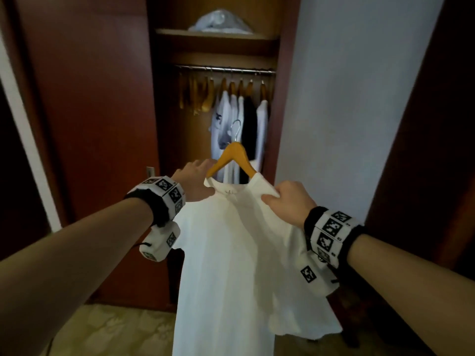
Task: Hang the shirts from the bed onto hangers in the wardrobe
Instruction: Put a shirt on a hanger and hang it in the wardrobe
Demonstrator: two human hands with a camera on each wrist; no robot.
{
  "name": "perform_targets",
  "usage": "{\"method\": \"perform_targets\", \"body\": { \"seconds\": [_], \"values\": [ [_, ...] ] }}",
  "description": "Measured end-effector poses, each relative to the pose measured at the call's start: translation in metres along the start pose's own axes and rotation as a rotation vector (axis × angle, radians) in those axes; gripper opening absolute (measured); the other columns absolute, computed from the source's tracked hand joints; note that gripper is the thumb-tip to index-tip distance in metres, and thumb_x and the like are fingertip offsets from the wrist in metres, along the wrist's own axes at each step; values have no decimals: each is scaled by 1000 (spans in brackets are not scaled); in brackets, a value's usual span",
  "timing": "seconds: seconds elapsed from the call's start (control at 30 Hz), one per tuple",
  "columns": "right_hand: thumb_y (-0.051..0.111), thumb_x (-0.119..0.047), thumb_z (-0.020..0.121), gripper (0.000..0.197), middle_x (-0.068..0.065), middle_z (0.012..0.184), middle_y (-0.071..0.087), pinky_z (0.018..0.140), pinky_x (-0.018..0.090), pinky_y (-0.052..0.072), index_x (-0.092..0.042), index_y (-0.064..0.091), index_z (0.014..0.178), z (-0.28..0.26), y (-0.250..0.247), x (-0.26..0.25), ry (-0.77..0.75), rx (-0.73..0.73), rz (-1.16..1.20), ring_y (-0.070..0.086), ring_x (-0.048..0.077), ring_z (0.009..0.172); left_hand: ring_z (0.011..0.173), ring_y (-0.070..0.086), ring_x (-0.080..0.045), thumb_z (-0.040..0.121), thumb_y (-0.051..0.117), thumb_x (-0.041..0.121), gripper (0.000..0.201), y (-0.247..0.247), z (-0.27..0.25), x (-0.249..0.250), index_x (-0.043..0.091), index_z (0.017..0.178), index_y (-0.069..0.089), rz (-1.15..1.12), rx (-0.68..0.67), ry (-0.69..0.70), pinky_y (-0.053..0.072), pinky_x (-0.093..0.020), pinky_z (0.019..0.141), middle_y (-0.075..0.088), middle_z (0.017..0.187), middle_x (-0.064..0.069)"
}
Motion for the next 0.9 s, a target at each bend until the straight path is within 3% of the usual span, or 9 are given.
{"method": "perform_targets", "body": {
  "seconds": [0.13, 0.3, 0.4, 0.5, 0.57, 0.67, 0.77, 0.83, 0.9],
  "values": [
    [60, -31, 91, 25, 14, 88, 61, 68, 30, 40, -8, 56, 81, 106, 17, -21, -22, 23, -36, 64, 36, 93, 141, 31, -30, 90, 63, 36, 76, -13, 63, -48, 29, 153, 21, 45, -1, -71, 32, -53, 111, 30, 155, -5],
    [57, -25, 92, 25, 10, 86, 54, 63, 29, 38, -6, 49, 77, 230, 23, -39, -4, 36, -47, 52, 28, 74, 144, 27, -29, 91, 62, 36, 81, -24, 145, -94, 29, 155, 14, 76, -25, -142, 31, -53, 113, 26, 158, -5],
    [56, -26, 92, 25, 14, 94, 58, 53, 28, 34, -9, 47, 76, 304, 28, -41, 8, 59, -48, 50, 27, 72, 145, 27, -28, 92, 60, 34, 79, -31, 193, -118, 27, 156, 14, 57, -4, -169, 31, -50, 114, 25, 159, -5],
    [55, -24, 93, 19, 19, 112, 62, 65, 29, 39, -6, 52, 94, 361, 33, -45, 43, 77, -61, 57, 32, 86, 145, 27, -27, 93, 60, 33, 79, -28, 237, -140, 28, 156, 13, 60, -29, -198, 31, -49, 115, 23, 160, -5],
    [52, -24, 95, 25, 20, 120, 60, 71, 31, 41, -3, 57, 108, 396, 37, -46, 62, 88, -53, 61, 36, 100, 146, 25, -26, 93, 60, 33, 79, -23, 270, -154, 28, 156, 12, 69, -33, -200, 30, -49, 116, 20, 161, -3],
    [47, -26, 98, 36, 23, 127, 57, 77, 33, 44, -1, 54, 123, 448, 46, -48, 73, 109, -49, 60, 38, 108, 148, 22, -25, 93, 59, 34, 79, -17, 323, -167, 27, 156, 13, 66, -28, -177, 28, -50, 117, 20, 162, -3],
    [49, -20, 95, 51, 21, 143, 45, 89, 34, 44, -8, 40, 143, 502, 60, -47, 48, 132, -85, 51, 39, 124, 149, 18, -26, 93, 59, 35, 78, -4, 379, -175, 25, 157, 14, 106, -20, -132, 25, -51, 118, 18, 162, -4],
    [44, -21, 91, 73, 8, 161, 21, 107, 41, 40, -27, 13, 157, 537, 70, -53, -37, 168, -135, 29, 36, 143, 150, 15, -26, 92, 58, 36, 79, 1, 420, -182, 24, 157, 15, 162, -4, -88, 22, -51, 119, 18, 162, -5],
    [31, -30, 81, 84, -8, 164, 1, 113, 52, 33, -41, -7, 155, 574, 77, -58, -101, 222, -201, 3, 28, 151, 150, 14, -27, 91, 59, 38, 79, 4, 458, -189, 21, 156, 17, 242, 6, -23, 22, -52, 118, 17, 162, -7]
  ]
}}
Point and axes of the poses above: each hand's wrist, its own z-axis towards the middle knuckle, its own y-axis out of the palm, x = y × z, the point moved 7 cm from there along z, towards the middle knuckle
